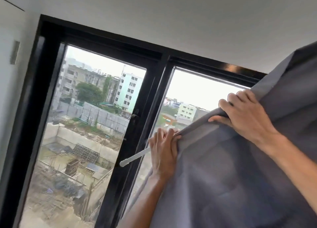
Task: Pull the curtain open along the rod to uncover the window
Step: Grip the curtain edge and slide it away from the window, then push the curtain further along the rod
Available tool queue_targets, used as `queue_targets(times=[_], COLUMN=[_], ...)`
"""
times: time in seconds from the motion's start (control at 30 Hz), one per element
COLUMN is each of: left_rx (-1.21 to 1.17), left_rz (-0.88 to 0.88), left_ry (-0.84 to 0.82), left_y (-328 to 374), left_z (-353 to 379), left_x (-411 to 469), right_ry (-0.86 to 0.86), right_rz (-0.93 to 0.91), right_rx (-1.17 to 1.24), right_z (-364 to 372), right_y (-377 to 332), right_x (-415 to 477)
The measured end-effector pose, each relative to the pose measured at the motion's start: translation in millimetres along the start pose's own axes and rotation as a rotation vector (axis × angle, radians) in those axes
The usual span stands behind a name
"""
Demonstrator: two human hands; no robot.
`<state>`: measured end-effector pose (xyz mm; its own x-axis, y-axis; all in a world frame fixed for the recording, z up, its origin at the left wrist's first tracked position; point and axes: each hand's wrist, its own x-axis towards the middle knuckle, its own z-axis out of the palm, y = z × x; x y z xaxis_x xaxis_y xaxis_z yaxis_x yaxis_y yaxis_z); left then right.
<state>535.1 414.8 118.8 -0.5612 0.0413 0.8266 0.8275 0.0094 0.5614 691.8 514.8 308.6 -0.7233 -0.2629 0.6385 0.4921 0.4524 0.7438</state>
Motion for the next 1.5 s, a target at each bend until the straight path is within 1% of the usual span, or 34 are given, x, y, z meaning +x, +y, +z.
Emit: queue_targets(times=[0.1, 0.23, 0.43, 0.53, 0.67, 0.73, 0.93, 1.1, 1.3, 1.4, 1.5], left_rx=[-0.036, -0.077, -0.140, -0.181, -0.248, -0.240, -0.252, -0.227, -0.208, -0.225, -0.261], left_rz=[-0.042, 0.016, 0.040, 0.020, 0.030, 0.024, 0.009, 0.026, 0.024, -0.009, -0.038], left_ry=[-0.044, -0.083, -0.144, -0.182, -0.149, -0.137, -0.146, -0.074, -0.044, -0.018, -0.049], left_y=[35.8, 78.5, 112.3, 133.0, 155.0, 163.3, 190.7, 219.9, 273.8, 290.5, 298.9], left_z=[30.3, 64.2, 112.8, 138.6, 170.1, 183.5, 217.1, 239.9, 261.8, 277.4, 293.1], left_x=[-18.3, -37.1, -58.7, -69.9, -93.2, -106.7, -131.3, -144.4, -166.1, -181.0, -206.1], right_ry=[-0.030, -0.041, -0.118, -0.173, -0.235, -0.255, -0.255, -0.176, -0.123, -0.086, -0.071], right_rz=[0.017, 0.051, 0.075, 0.084, 0.077, 0.044, -0.054, -0.084, -0.086, -0.115, -0.135], right_rx=[-0.044, -0.107, -0.198, -0.250, -0.345, -0.381, -0.511, -0.543, -0.520, -0.514, -0.465], right_z=[1.1, 7.6, 24.5, 24.0, 23.5, 23.8, 34.0, 40.6, 27.9, 31.2, 39.0], right_y=[34.8, 77.7, 117.0, 136.3, 158.7, 166.2, 199.0, 230.4, 275.0, 288.8, 293.4], right_x=[-35.7, -80.0, -131.9, -154.1, -188.5, -202.0, -236.0, -259.0, -295.7, -314.6, -337.7])
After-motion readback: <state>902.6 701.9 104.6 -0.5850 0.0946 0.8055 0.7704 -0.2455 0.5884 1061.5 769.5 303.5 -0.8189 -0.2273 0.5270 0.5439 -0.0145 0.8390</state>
